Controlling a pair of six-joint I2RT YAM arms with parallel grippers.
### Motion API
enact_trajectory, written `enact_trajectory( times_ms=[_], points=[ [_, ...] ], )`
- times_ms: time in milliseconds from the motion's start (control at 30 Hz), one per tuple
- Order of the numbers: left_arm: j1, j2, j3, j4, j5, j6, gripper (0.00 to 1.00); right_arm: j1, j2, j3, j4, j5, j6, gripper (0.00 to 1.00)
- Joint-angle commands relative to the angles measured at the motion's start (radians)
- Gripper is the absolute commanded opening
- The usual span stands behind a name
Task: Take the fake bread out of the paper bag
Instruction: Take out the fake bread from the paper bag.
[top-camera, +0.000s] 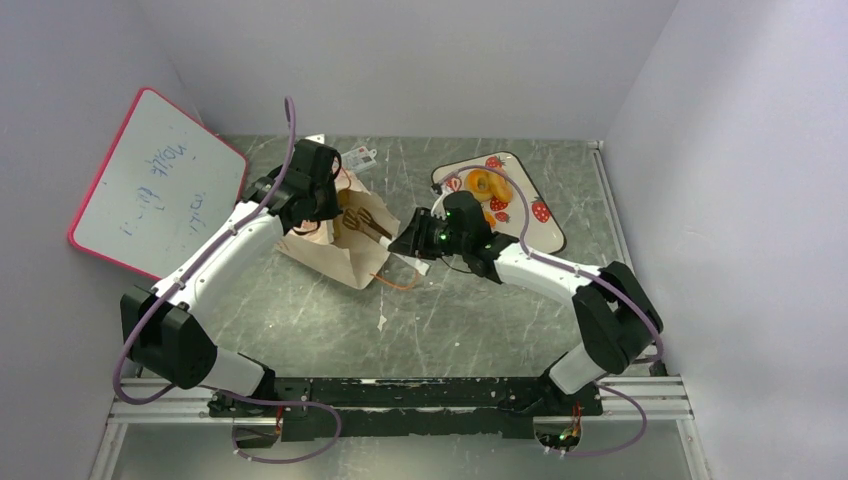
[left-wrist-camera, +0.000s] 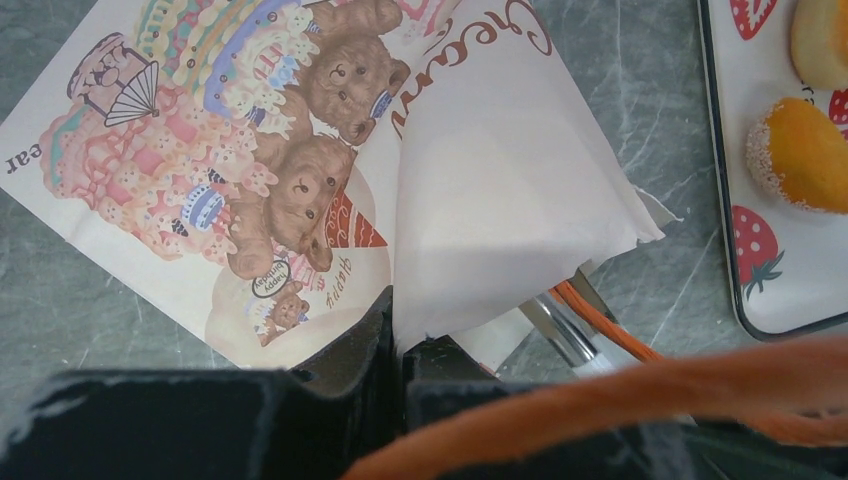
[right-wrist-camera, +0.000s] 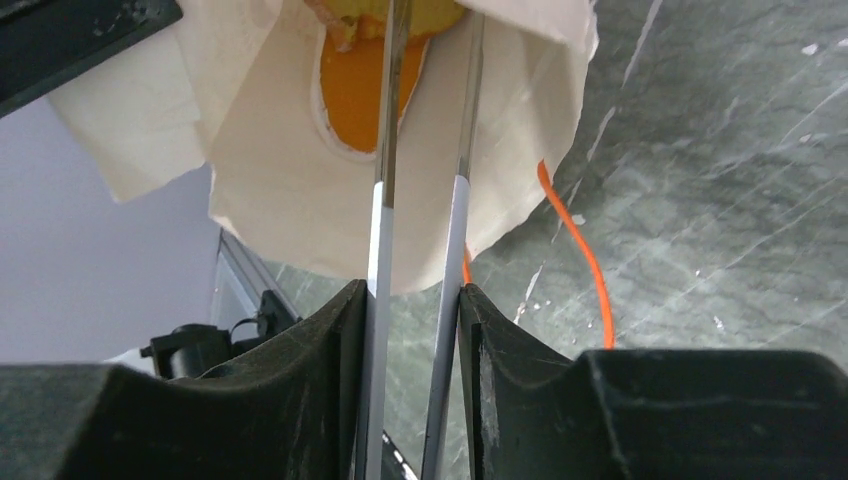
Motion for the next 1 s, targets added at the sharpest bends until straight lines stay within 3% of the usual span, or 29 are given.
enact_trajectory(
  times_ms=[0, 967],
  points=[
    [0.000, -0.001, 0.046, -0.039, 0.047, 0.024, 0.07, 0.012, 0.026, 0.051, 0.053, 0.062, -0.044, 0.38],
    [-0.061, 0.021, 0.094, -0.138, 0.064, 0.052, 0.07, 0.038, 0.208, 0.197, 0.042, 0.191, -0.124, 0.40]
  ],
)
